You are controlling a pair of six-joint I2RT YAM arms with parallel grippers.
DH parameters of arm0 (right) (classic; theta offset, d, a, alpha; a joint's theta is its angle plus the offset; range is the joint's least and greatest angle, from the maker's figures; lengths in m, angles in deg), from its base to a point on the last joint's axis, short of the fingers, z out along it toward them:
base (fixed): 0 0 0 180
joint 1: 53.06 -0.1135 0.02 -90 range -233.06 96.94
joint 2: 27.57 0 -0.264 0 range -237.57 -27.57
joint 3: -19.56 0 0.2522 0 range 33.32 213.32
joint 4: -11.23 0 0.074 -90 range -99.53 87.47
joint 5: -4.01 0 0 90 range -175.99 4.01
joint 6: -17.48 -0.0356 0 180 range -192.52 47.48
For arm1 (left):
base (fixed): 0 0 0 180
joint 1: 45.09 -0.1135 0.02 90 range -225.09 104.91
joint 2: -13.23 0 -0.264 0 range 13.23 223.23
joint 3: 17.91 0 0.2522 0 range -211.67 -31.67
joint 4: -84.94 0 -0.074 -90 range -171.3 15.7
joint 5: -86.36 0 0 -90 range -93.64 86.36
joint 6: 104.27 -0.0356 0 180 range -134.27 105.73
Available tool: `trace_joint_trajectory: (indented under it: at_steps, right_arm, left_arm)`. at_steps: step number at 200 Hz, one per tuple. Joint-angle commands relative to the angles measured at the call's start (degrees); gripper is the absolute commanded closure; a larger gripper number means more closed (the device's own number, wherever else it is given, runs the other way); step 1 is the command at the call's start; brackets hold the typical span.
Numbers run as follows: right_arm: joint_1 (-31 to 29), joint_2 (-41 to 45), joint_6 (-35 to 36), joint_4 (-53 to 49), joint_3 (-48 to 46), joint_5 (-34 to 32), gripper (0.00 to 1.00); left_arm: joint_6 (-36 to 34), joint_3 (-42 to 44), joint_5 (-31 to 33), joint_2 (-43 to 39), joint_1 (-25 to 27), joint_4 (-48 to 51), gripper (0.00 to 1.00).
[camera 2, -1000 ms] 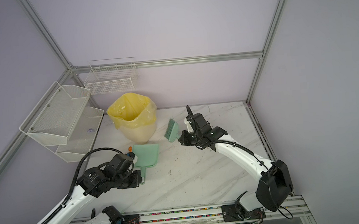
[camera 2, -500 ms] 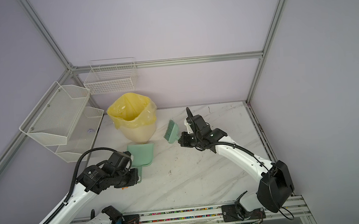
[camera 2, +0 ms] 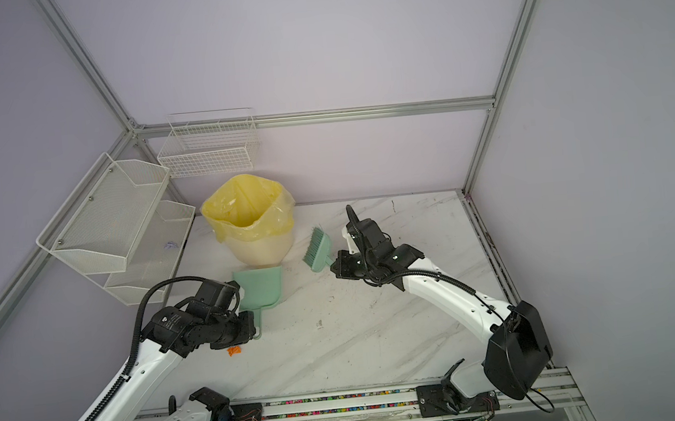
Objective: Sweep away the paper scraps from the table
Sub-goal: 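Lower the dustpan beside the remaining scraps while the right gripper brings the brush, then set the brush behind the scraps with the right gripper facing the dustpan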
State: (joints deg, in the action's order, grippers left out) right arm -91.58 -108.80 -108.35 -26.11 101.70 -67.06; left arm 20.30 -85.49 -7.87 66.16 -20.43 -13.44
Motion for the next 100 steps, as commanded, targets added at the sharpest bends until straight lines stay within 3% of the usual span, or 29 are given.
trace_joint_trajectory:
  at_steps: [1,41,100]
  right_arm:
    - [-0.88,0.42,-1.45,2.84,-0.84,0.2,1.0]
    - [-3.23,-0.35,-3.42,4.97,-1.62,0.86,1.0]
    - [-12.57,-3.69,-9.66,12.32,-3.68,0.51,1.0]
  left_arm:
    - [-2.22,2.19,-1.13,0.12,-1.36,-1.84,1.0]
    - [-2.27,2.43,-1.65,1.24,-4.32,-2.76,1.0]
    - [-0.22,4.79,-5.08,1.83,-10.01,-7.26,1.0]
